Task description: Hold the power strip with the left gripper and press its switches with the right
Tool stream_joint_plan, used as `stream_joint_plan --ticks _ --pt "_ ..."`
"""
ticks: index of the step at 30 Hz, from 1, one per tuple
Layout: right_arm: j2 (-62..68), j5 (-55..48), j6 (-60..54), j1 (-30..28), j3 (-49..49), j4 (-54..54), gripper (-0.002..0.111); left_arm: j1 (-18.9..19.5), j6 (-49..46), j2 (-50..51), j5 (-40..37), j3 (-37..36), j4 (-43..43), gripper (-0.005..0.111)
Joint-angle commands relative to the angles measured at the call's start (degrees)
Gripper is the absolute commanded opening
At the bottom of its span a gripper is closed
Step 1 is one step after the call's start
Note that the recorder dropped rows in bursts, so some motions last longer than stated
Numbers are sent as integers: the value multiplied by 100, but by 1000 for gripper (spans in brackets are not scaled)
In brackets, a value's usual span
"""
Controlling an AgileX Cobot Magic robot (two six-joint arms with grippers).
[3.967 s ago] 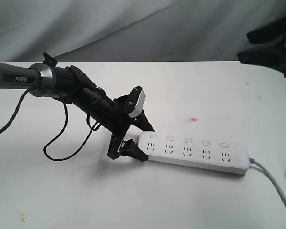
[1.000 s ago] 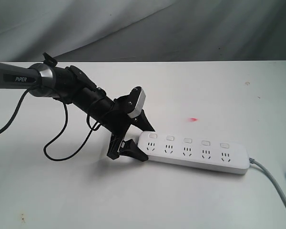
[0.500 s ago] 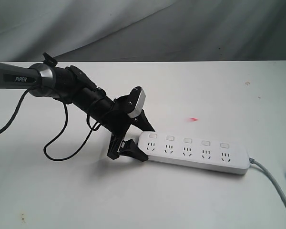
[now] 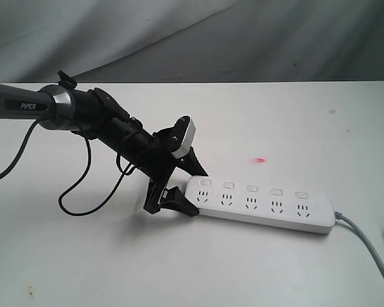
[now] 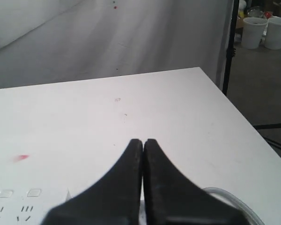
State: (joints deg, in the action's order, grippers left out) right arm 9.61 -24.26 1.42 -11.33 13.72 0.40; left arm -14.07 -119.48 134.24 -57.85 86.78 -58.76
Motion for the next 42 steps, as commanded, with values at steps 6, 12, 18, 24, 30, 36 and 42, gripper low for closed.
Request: stream_joint_plan --ticks 6,12,18,24,30,36,42 --pt "-946 156 3 -2 -462 -87 0 -15 -38 -3 -41 20 -24 32" --pt "-961 142 3 -2 -867 -40 0 -15 -38 -3 -41 20 -24 32" --pt "-961 141 3 -2 -1048 -7 0 -15 -38 -3 -41 20 -24 32" --pt "-961 320 -142 -2 -1259 -40 0 -15 -38 -3 -41 20 -24 32" --pt "-961 567 -177 -2 -1372 -40 0 -15 -38 -3 -41 20 -24 32" --pt "-961 555 -249 96 -1372 -7 0 -15 -38 -3 -41 20 -24 32" --pt "-961 506 -249 222 -1372 65 0 -15 -38 -3 -41 20 -24 32"
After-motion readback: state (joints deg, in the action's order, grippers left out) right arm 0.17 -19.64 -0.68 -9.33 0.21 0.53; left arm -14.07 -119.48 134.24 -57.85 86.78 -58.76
